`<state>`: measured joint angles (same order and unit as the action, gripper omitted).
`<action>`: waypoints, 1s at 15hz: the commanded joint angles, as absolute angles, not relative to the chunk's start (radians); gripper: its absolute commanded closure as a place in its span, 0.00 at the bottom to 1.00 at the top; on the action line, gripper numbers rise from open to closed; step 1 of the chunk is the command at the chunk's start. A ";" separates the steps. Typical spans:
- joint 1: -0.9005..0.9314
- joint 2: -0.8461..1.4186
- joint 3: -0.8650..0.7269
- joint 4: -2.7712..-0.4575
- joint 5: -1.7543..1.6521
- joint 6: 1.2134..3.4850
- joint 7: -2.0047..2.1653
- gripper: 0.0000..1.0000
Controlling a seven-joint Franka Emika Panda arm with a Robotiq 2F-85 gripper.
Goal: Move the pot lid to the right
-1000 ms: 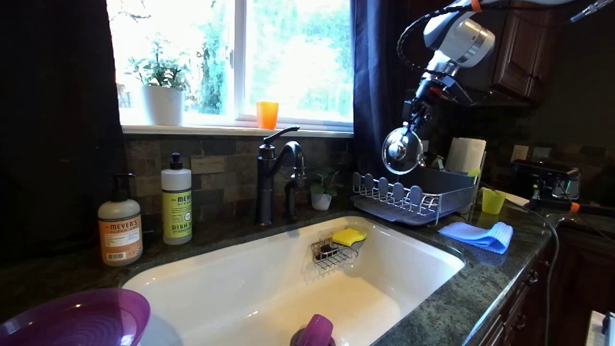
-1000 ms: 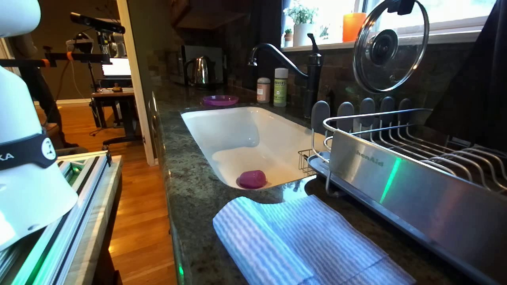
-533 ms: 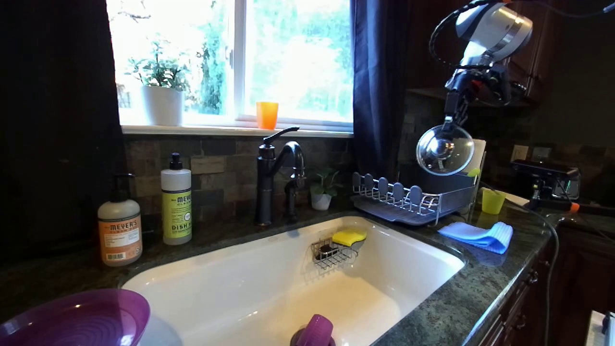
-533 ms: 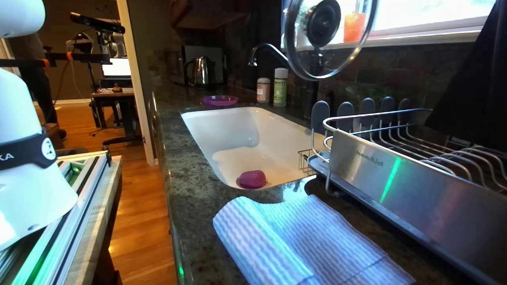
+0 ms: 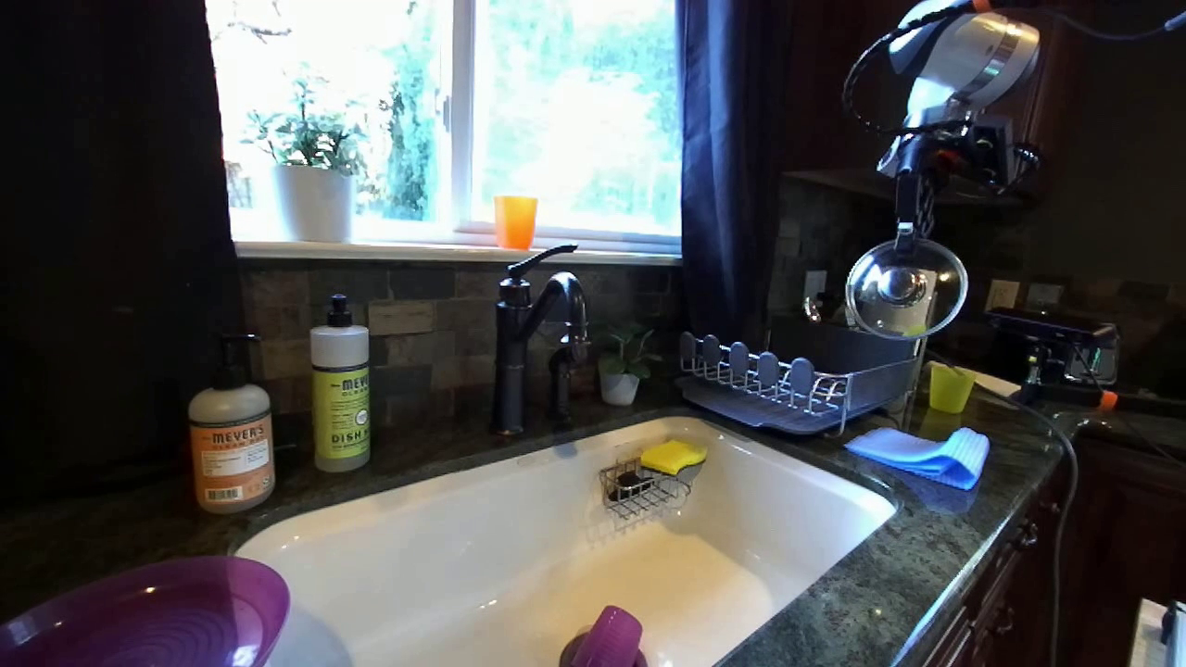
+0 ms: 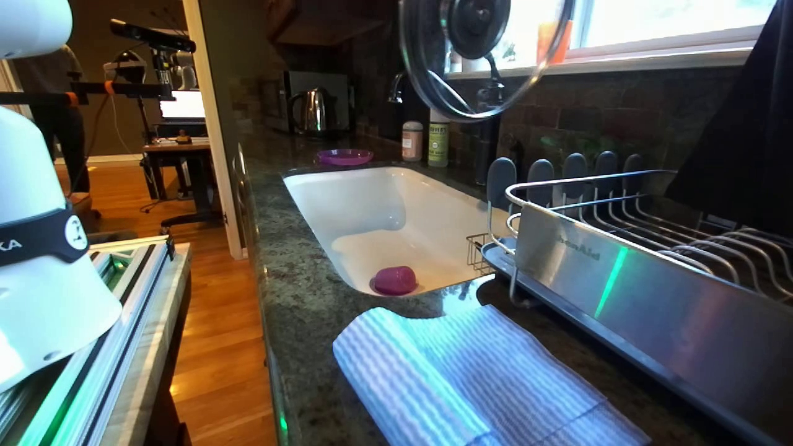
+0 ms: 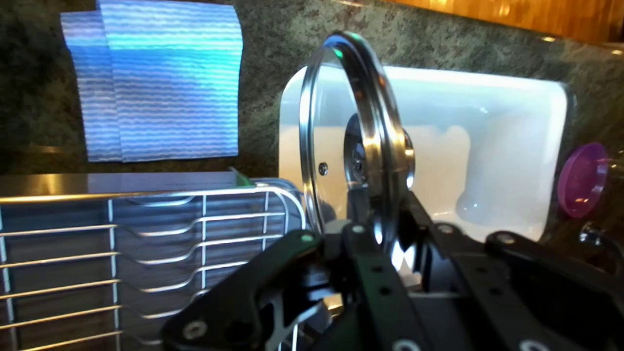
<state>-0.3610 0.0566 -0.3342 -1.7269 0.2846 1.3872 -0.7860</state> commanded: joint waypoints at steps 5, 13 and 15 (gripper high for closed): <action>-0.381 0.042 -0.351 -1.749 0.326 1.655 -0.497 0.95; -0.403 0.002 -0.374 -1.859 0.392 1.929 -0.244 0.95; -0.397 -0.013 -0.370 -1.889 0.409 2.021 -0.175 0.95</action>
<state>-0.4075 0.0429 -0.3737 -1.8178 0.3767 1.9110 -0.2741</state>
